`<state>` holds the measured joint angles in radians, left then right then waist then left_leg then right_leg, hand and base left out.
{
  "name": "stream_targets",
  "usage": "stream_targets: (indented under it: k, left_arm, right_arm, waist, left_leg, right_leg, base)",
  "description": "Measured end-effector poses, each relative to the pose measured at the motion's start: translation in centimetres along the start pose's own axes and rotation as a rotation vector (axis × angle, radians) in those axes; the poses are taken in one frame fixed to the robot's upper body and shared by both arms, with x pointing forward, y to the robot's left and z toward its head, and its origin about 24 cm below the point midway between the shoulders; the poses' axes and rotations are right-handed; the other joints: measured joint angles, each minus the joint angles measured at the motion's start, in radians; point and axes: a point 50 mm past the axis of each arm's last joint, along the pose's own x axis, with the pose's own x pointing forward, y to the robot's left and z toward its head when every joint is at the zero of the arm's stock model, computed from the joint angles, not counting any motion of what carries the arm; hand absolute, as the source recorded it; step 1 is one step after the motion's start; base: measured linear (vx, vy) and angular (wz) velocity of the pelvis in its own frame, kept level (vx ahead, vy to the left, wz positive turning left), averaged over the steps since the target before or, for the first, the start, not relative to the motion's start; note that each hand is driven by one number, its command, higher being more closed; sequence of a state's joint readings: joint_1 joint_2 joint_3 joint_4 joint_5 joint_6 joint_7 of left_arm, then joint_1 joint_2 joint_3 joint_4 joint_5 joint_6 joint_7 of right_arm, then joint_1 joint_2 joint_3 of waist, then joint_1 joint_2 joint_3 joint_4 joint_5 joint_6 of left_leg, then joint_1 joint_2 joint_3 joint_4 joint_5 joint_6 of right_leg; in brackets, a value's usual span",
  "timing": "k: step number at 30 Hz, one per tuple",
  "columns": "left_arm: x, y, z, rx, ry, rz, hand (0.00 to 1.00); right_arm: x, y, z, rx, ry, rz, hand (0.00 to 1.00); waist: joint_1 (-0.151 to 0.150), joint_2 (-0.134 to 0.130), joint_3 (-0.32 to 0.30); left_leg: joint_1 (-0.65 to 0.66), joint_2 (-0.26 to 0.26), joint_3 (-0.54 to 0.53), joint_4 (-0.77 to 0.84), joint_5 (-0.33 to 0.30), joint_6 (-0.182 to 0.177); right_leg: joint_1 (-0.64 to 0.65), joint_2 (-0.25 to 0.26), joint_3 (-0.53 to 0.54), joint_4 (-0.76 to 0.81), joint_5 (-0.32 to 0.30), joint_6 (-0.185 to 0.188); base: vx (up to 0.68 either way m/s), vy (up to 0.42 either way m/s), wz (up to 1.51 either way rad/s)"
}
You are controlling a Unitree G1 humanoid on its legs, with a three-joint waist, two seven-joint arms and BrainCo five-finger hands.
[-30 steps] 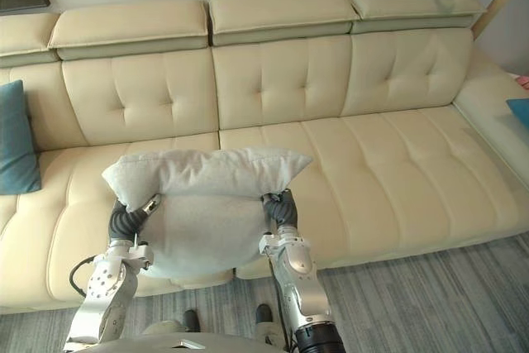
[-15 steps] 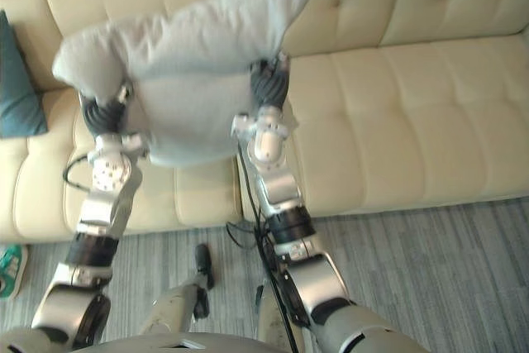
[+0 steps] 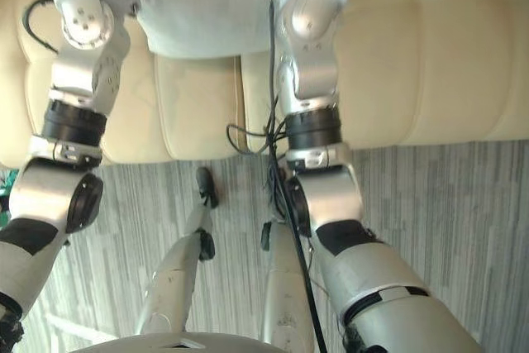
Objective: Pick up cushions and gather them together orderly.
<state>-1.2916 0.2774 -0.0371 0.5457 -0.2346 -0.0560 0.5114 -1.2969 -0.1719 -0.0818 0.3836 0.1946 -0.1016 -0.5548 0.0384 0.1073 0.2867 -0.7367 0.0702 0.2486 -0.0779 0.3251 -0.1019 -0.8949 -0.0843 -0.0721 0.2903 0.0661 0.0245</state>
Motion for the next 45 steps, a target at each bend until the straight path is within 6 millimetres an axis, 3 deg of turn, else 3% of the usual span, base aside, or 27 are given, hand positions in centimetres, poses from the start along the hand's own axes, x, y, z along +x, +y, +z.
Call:
stream_targets:
  k: [1,4,5,9,14,16,17,18,19,21,25,27,30,31,32,35,36,37,39,40,41,43,44,45]
  left_arm:
    - [0.4,-0.1,0.4,-0.013,-0.004,0.004,1.0]
    - [0.6,0.0,0.8,-0.033,-0.007,0.014,1.0]
    - [0.7,0.0,1.0,-0.039,-0.013,0.017,0.0]
    - [1.6,1.3,2.3,-0.103,-0.047,0.08,0.0]
    - [2.2,3.0,2.5,-0.1,-0.051,0.124,0.0]
    - [2.5,3.8,2.6,-0.084,-0.053,0.126,0.0]
    - [2.8,4.5,2.5,-0.058,-0.048,0.12,0.0]
    - [3.1,5.2,2.6,-0.029,-0.048,0.121,0.0]
    - [3.3,5.7,2.8,-0.013,-0.051,0.123,0.0]
    - [3.9,8.0,3.0,0.056,-0.051,0.134,0.0]
    - [3.4,14.0,1.8,0.166,-0.006,0.224,0.0]
    - [2.0,17.8,0.2,0.218,0.052,0.274,0.0]
    - [-0.3,20.7,-1.2,0.221,0.095,0.3,0.0]
    - [-1.1,21.3,-1.5,0.216,0.1,0.301,0.0]
    - [-2.6,22.4,-2.1,0.202,0.106,0.306,0.0]
    - [-8.0,23.8,-5.0,0.152,0.18,0.326,0.0]
    - [-9.2,24.1,-5.7,0.148,0.203,0.332,0.0]
    - [-12.9,24.7,-7.4,0.14,0.278,0.357,0.0]
    - [-18.0,24.7,-9.8,0.109,0.404,0.386,0.0]
    - [-21.9,24.6,-11.5,0.078,0.511,0.42,0.0]
    - [-23.2,24.6,-12.0,0.07,0.547,0.438,0.0]
    - [-27.6,24.7,-13.2,0.063,0.678,0.465,0.0]
    - [-30.7,24.7,-13.9,0.067,0.781,0.467,0.0]
    - [-32.9,24.8,-14.4,0.059,0.853,0.48,0.0]
  right_arm:
    - [0.4,0.3,0.4,0.003,-0.009,0.002,1.0]
    - [1.1,0.6,0.8,0.007,-0.011,-0.015,1.0]
    - [1.2,0.8,1.0,0.014,-0.018,-0.013,0.0]
    - [1.9,1.5,2.9,0.078,-0.082,-0.007,0.0]
    - [2.3,1.3,3.4,0.032,-0.117,0.022,0.0]
    - [2.7,0.6,3.6,0.007,-0.129,0.021,0.0]
    - [3.2,-0.1,3.5,-0.02,-0.122,0.019,0.0]
    - [3.7,-1.1,3.3,-0.034,-0.102,0.005,0.0]
    - [4.1,-1.8,3.3,-0.042,-0.095,-0.003,0.0]
    - [5.6,-4.5,3.8,-0.076,-0.069,-0.03,0.0]
    - [6.9,-7.4,4.8,-0.092,-0.049,-0.053,0.0]
    - [7.2,-8.2,5.3,-0.063,-0.044,-0.059,0.0]
    - [6.6,-10.9,5.4,-0.056,-0.051,-0.086,0.0]
    - [6.0,-11.8,5.2,-0.049,-0.054,-0.094,0.0]
    - [4.7,-13.4,4.8,-0.032,-0.057,-0.107,0.0]
    - [-0.7,-19.3,2.2,-0.136,0.019,-0.18,0.0]
    - [-1.9,-20.3,1.4,-0.159,0.051,-0.194,0.0]
    - [-5.5,-22.4,-0.4,-0.213,0.134,-0.218,0.0]
    - [-10.4,-24.1,-2.5,-0.274,0.253,-0.223,0.0]
    - [-13.9,-24.8,-3.9,-0.309,0.353,-0.205,0.0]
    - [-15.3,-25.0,-4.4,-0.314,0.393,-0.209,0.0]
    - [-20.2,-25.3,-6.5,-0.367,0.555,-0.181,0.0]
    - [-24.3,-25.3,-8.0,-0.368,0.699,-0.174,0.0]
    - [-27.1,-25.4,-8.9,-0.377,0.802,-0.17,0.0]
  waist:
    - [-0.001,0.0,0.012]
    - [-0.005,0.002,0.034]
    - [-0.004,0.002,0.034]
    - [-0.008,0.005,0.059]
    - [-0.013,0.005,0.067]
    - [-0.019,0.004,0.076]
    - [-0.02,0.004,0.076]
    - [-0.023,0.005,0.077]
    - [-0.027,0.005,0.08]
    - [-0.033,0.006,0.083]
    - [-0.036,0.007,0.112]
    - [-0.037,0.007,0.119]
    - [-0.041,0.006,0.119]
    - [-0.041,0.006,0.119]
    - [-0.045,0.006,0.119]
    - [-0.05,0.005,0.119]
    - [-0.049,0.005,0.119]
    - [-0.054,0.003,0.118]
    - [-0.057,0.0,0.116]
    - [-0.056,-0.009,0.105]
    - [-0.057,-0.014,0.096]
    - [-0.057,-0.047,0.063]
    - [-0.049,-0.078,0.042]
    - [-0.047,-0.095,0.021]
  left_leg:
    - [-0.019,0.0,0.0,-0.001,0.019,-0.026]
    - [-0.049,0.003,-0.001,-0.001,0.051,-0.035]
    - [-0.057,0.005,-0.001,-0.001,0.052,-0.036]
    - [-0.095,0.008,-0.002,-0.001,0.083,-0.033]
    - [-0.117,0.01,-0.001,-0.001,0.086,-0.029]
    - [-0.117,0.008,0.005,-0.001,0.072,-0.042]
    - [-0.111,0.012,0.02,-0.001,0.024,-0.05]
    - [-0.101,0.014,0.032,-0.001,-0.035,-0.012]
    - [-0.1,0.011,0.033,-0.001,-0.026,0.016]
    - [-0.099,-0.008,0.034,0.0,-0.005,0.04]
    - [-0.058,-0.013,0.026,0.0,0.017,0.013]
    - [-0.026,-0.012,0.023,0.0,0.022,0.006]
    - [0.013,-0.011,0.018,-0.001,0.006,-0.002]
    - [0.028,-0.009,0.018,-0.001,-0.023,-0.006]
    - [0.047,-0.013,0.019,-0.001,-0.048,0.011]
    - [0.108,-0.028,0.014,-0.001,-0.054,0.031]
    - [0.123,-0.029,0.013,-0.001,-0.057,0.04]
    - [0.163,-0.029,0.007,-0.001,-0.059,0.044]
    - [0.223,-0.026,-0.002,-0.001,-0.07,0.054]
    - [0.268,-0.023,0.0,-0.001,-0.086,0.07]
    - [0.281,-0.021,0.002,-0.001,-0.091,0.069]
    - [0.332,-0.012,0.022,0.0,-0.113,0.072]
    - [0.392,-0.006,0.047,-0.001,-0.137,0.066]
    - [0.431,-0.002,0.061,-0.001,-0.149,0.067]
  right_leg:
    - [-0.016,-0.001,-0.001,0.002,0.0,-0.002]
    - [-0.038,-0.004,-0.022,0.009,-0.01,-0.018]
    - [-0.047,-0.003,-0.025,0.013,-0.012,-0.02]
    - [-0.087,-0.003,-0.035,0.036,-0.021,-0.033]
    - [-0.121,-0.007,-0.048,0.065,-0.033,-0.045]
    - [-0.122,-0.014,-0.051,0.065,-0.032,-0.044]
    - [-0.122,-0.013,-0.053,0.065,-0.029,-0.04]
    - [-0.121,-0.009,-0.053,0.071,-0.028,-0.036]
    - [-0.121,-0.011,-0.052,0.074,-0.028,-0.034]
    - [-0.118,-0.029,-0.05,0.078,-0.03,-0.027]
    - [-0.071,-0.038,-0.06,0.083,-0.037,-0.024]
    - [-0.037,-0.039,-0.067,0.086,-0.049,-0.024]
    - [0.002,-0.041,-0.073,0.094,-0.065,-0.025]
    - [0.01,-0.041,-0.073,0.099,-0.07,-0.022]
    - [0.024,-0.043,-0.069,0.108,-0.077,-0.016]
    - [0.091,-0.053,-0.063,0.106,-0.092,0.001]
    - [0.107,-0.053,-0.065,0.102,-0.093,0.002]
    - [0.158,-0.052,-0.072,0.082,-0.095,0.002]
    - [0.23,-0.047,-0.077,0.062,-0.101,0.007]
    - [0.276,-0.04,-0.074,0.047,-0.103,0.009]
    - [0.291,-0.037,-0.073,0.041,-0.103,0.009]
    - [0.339,-0.02,-0.049,0.021,-0.104,0.01]
    - [0.395,-0.008,-0.034,-0.008,-0.105,0.011]
    - [0.434,0.003,-0.016,-0.027,-0.11,0.01]
  base:
    - [0.05,-0.012,0.11]
    - [0.07,-0.019,0.18]
    - [0.07,-0.019,0.15]
    - [0.04,0.01,0.12]
    - [-0.02,0.032,0.05]
    - [-0.03,0.05,-0.02]
    - [-0.03,0.088,-0.17]
    - [-0.02,0.095,-0.19]
    - [-0.01,0.094,-0.06]
    - [0.01,0.065,0.1]
    - [-0.01,-0.01,0.13]
    - [-0.04,-0.123,0.06]
    - [-0.03,-0.142,0.03]
    - [-0.01,-0.107,-0.05]
    - [0.01,-0.102,-0.04]
    - [0.04,-0.046,0.03]
    - [0.08,-0.035,-0.01]
    - [0.09,-0.036,0.0]
    - [0.1,-0.059,-0.04]
    - [0.08,-0.062,-0.15]
    - [0.05,-0.052,-0.24]
    - [0.04,-0.046,-0.38]
    - [0.04,-0.061,-0.6]
    - [0.04,-0.047,-0.56]
